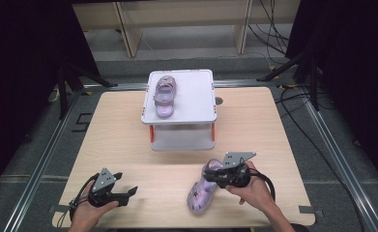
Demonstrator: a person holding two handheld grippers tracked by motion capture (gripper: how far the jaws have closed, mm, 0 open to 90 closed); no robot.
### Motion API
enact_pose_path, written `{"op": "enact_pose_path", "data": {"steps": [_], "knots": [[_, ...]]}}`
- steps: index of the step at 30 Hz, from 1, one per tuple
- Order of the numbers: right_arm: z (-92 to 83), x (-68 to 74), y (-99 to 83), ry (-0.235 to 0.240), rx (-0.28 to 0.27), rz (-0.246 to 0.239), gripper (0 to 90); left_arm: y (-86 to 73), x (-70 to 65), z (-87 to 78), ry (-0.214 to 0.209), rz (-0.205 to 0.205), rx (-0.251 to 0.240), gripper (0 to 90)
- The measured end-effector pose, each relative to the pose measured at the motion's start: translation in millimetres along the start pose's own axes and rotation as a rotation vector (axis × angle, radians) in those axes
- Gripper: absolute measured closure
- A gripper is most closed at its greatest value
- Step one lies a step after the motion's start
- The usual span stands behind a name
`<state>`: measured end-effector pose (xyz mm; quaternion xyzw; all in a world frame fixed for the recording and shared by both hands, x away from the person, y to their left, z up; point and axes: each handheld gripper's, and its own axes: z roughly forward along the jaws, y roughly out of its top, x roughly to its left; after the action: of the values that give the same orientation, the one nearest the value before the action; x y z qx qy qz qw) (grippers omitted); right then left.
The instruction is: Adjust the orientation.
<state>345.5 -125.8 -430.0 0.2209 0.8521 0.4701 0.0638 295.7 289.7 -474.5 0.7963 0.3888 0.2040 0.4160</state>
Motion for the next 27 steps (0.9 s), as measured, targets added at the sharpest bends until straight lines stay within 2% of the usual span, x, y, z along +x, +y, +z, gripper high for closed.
{"op": "enact_pose_path", "data": {"steps": [1, 2, 4, 5, 6, 7, 8, 9, 10, 11, 12, 13, 15, 16, 17, 19, 20, 21, 23, 25, 26, 27], "knots": [[-0.9, -2.4, 0.7, -0.022, -0.024, 0.009, 84.0, 0.6, 1.2, -0.4, 0.004, 0.019, 0.014, 20.7], [-2.4, -6.8, 1.5, -0.071, -0.052, 0.022, 84.4, 1.4, 3.1, -0.1, 0.002, 0.054, 0.014, 20.8], [-2.3, -12.3, 1.5, -0.114, -0.079, 0.033, 84.9, 1.1, 1.3, -0.2, 0.004, 0.034, 0.019, 20.8], [-1.9, -14.6, 1.2, -0.142, -0.084, 0.023, 84.9, 0.6, -0.5, 0.4, -0.004, 0.009, 0.002, 20.8], [-0.9, -17.2, 0.2, -0.156, -0.088, 0.022, 84.8, 0.5, -0.6, 0.1, -0.002, 0.008, 0.004, 20.8], [-0.8, -17.8, -0.2, -0.147, -0.084, 0.036, 84.7, 0.5, -0.5, 0.0, -0.002, 0.008, 0.003, 20.8], [0.2, -17.8, -2.2, -0.145, -0.092, 0.078, 84.5, 0.9, 1.5, -0.6, 0.004, 0.035, 0.016, 20.8], [0.0, -20.4, -3.9, -0.143, -0.096, 0.077, 84.4, 1.2, 2.4, -0.5, 0.004, 0.047, 0.016, 20.8], [-0.9, -20.6, -4.9, -0.146, -0.093, 0.088, 84.3, 0.7, 0.2, 0.0, -0.003, 0.019, 0.000, 20.9], [-1.7, -21.4, -6.1, -0.152, -0.094, 0.077, 84.2, 0.6, -0.6, -0.2, -0.002, 0.008, 0.004, 20.9], [-2.4, -21.8, -7.5, -0.155, -0.091, 0.079, 83.9, 0.7, -0.6, -0.1, -0.003, 0.008, 0.004, 21.0], [-2.5, -21.1, -9.2, -0.146, -0.095, 0.107, 83.4, 0.8, -0.6, 0.1, -0.003, 0.011, 0.002, 20.9], [-4.3, -23.6, -12.9, -0.162, -0.083, 0.109, 82.4, 1.0, -1.0, -0.3, -0.002, 0.011, 0.006, 21.0], [-4.9, -23.7, -14.8, -0.165, -0.071, 0.134, 81.3, 1.1, -1.1, -0.3, -0.003, 0.011, 0.004, 21.0], [-5.8, -26.0, -16.5, -0.171, -0.066, 0.125, 80.6, 1.1, -0.8, -0.4, -0.002, 0.017, 0.005, 21.0], [-9.3, -25.7, -19.5, -0.169, -0.060, 0.171, 76.1, 0.8, -0.7, -0.3, -0.002, 0.012, 0.003, 21.0], [-10.6, -28.1, -19.9, -0.168, -0.061, 0.136, 74.6, 0.6, -0.6, -0.1, -0.002, 0.006, 0.003, 21.0], [-12.0, -27.3, -20.7, -0.166, -0.052, 0.151, 73.8, 0.9, 1.3, 0.0, 0.002, 0.022, 0.014, 21.0], [-13.4, -23.4, -22.2, -0.158, -0.043, 0.182, 71.2, 0.7, 0.5, 1.8, -0.004, 0.001, 0.007, 21.0], [-14.8, -24.6, -23.1, -0.159, -0.038, 0.156, 68.4, 1.5, -0.1, 1.2, -0.001, 0.005, 0.012, 21.0], [-15.0, -24.7, -23.8, -0.159, -0.046, 0.144, 67.0, 2.3, 1.2, 0.9, 0.000, 0.030, 0.012, 21.0], [-14.9, -23.3, -24.0, -0.154, -0.056, 0.149, 66.0, 2.1, -0.8, 1.0, -0.010, 0.007, -0.003, 21.0]]}}
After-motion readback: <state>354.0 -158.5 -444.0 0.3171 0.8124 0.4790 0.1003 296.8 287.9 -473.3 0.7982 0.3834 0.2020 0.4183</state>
